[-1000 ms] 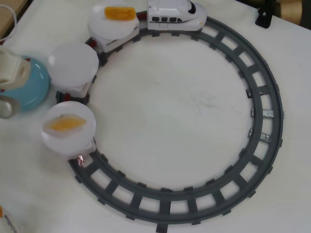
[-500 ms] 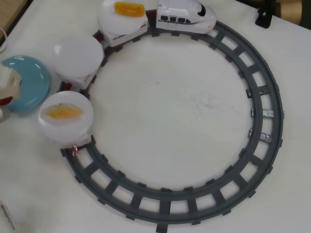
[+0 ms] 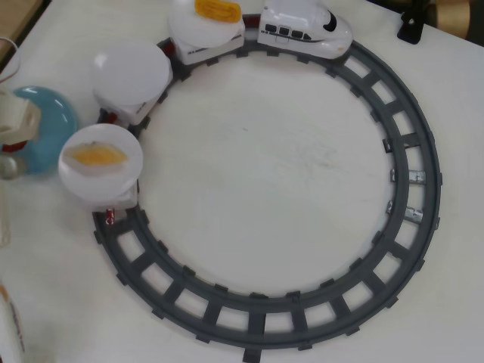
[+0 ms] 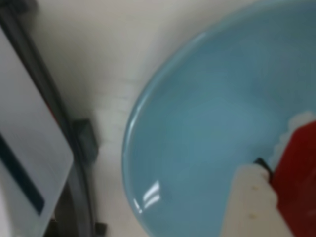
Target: Pick up the sushi from the Shinkansen and put it on the blue dish
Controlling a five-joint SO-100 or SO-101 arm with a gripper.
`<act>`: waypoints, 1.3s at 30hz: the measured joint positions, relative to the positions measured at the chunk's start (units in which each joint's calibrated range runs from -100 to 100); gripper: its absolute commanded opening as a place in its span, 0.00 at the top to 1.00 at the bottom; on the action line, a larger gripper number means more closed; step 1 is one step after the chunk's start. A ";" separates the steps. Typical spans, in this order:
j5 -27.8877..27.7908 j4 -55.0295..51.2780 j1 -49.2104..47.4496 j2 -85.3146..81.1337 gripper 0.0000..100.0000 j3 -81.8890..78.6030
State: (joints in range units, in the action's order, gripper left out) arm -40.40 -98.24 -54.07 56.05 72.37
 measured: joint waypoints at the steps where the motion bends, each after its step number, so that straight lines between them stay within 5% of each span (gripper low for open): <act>1: 0.00 0.00 0.00 0.76 0.94 0.73; 9: 0.62 0.00 0.00 3.21 0.77 3.75; 26: 3.57 0.00 0.00 -0.76 0.76 5.67; 39: 11.38 0.00 0.00 -33.15 0.76 -31.47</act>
State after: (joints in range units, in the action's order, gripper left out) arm -29.02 -98.24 -54.07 22.90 40.90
